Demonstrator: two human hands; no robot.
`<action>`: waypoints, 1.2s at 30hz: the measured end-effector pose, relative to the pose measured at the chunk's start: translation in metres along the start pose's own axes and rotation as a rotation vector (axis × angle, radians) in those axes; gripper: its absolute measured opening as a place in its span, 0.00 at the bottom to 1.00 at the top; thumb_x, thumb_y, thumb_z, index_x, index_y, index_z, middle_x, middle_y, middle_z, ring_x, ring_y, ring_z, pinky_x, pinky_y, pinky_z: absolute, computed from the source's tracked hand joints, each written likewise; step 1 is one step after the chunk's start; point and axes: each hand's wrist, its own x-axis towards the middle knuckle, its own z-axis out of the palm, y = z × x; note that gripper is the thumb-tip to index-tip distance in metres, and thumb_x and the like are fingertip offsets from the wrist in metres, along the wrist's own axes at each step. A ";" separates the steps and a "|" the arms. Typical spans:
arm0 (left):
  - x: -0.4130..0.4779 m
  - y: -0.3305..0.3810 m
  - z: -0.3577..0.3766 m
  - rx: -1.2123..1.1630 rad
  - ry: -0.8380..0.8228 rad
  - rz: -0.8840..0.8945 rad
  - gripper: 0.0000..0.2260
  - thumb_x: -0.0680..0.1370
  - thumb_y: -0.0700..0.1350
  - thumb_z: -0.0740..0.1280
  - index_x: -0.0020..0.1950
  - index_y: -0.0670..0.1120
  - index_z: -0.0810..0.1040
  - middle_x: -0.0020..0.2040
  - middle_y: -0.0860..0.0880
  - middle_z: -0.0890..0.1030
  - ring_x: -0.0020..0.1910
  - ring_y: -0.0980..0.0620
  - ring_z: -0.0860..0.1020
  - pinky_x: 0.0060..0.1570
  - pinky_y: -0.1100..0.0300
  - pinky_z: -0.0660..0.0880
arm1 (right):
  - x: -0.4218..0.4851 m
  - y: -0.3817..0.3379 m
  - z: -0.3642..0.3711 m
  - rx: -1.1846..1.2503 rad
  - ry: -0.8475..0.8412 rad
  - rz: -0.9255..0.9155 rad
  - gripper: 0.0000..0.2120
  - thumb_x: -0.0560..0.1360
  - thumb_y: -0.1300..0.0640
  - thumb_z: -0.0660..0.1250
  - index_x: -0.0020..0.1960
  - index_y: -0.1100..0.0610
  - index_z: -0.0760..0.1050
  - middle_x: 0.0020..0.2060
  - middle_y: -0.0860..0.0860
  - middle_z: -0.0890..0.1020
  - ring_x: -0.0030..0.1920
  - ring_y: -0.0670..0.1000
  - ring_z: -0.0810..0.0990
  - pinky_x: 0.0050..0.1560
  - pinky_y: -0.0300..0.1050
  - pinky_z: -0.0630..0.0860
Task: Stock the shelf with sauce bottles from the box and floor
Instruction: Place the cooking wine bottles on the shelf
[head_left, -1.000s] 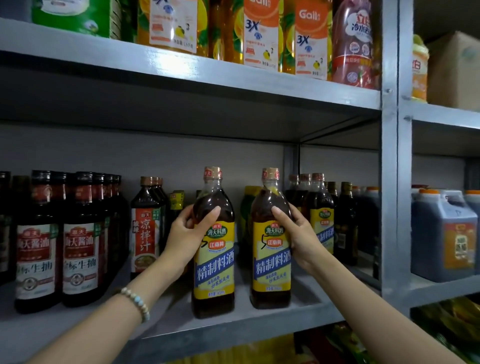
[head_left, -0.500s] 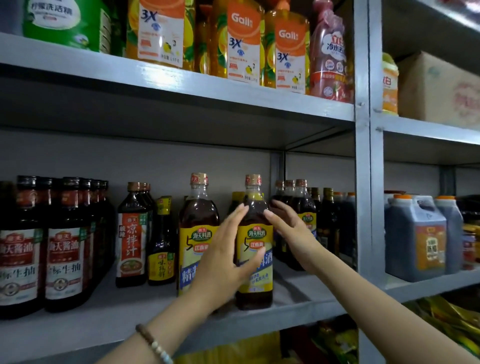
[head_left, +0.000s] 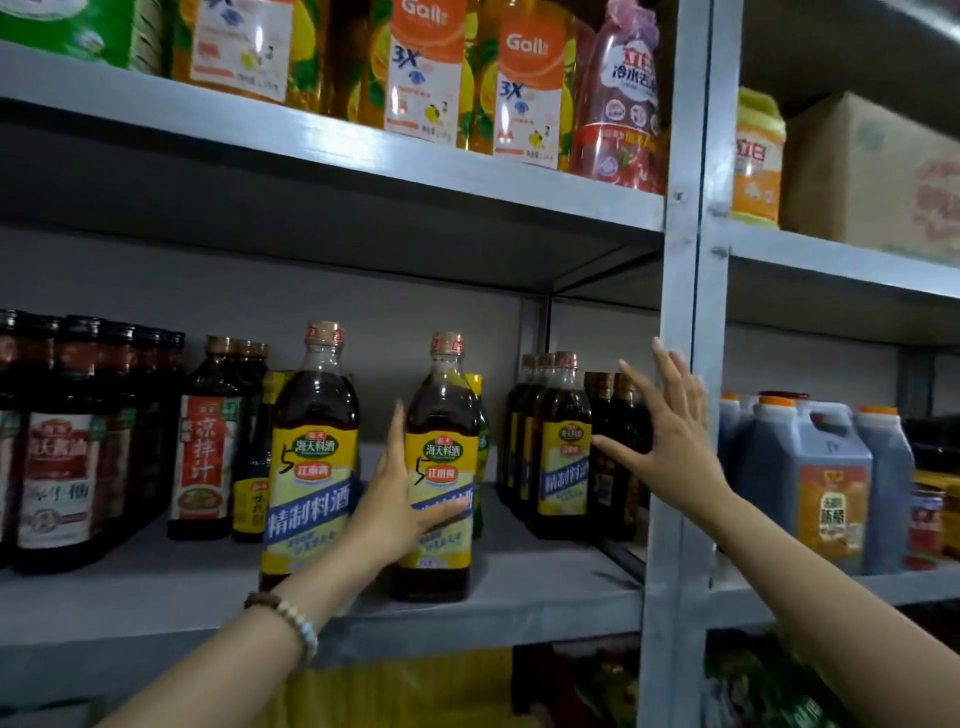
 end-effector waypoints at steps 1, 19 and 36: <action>0.001 0.001 0.004 -0.008 0.006 0.007 0.57 0.65 0.47 0.78 0.71 0.65 0.32 0.72 0.51 0.65 0.64 0.54 0.71 0.65 0.48 0.70 | 0.000 0.004 0.005 -0.034 0.005 -0.019 0.41 0.67 0.31 0.61 0.75 0.45 0.55 0.77 0.46 0.41 0.76 0.50 0.38 0.74 0.63 0.44; 0.061 0.011 0.117 -0.043 0.032 0.116 0.55 0.66 0.48 0.78 0.76 0.55 0.38 0.75 0.50 0.60 0.69 0.52 0.66 0.64 0.55 0.68 | -0.001 0.016 0.026 -0.013 0.215 -0.062 0.32 0.74 0.36 0.57 0.74 0.47 0.57 0.77 0.49 0.49 0.77 0.50 0.45 0.76 0.51 0.42; 0.075 0.013 0.149 -0.066 0.008 0.074 0.53 0.68 0.50 0.76 0.74 0.60 0.35 0.69 0.50 0.70 0.63 0.49 0.74 0.60 0.45 0.74 | 0.000 0.017 0.029 -0.012 0.249 -0.094 0.30 0.75 0.40 0.60 0.73 0.50 0.61 0.77 0.53 0.52 0.77 0.51 0.47 0.76 0.52 0.43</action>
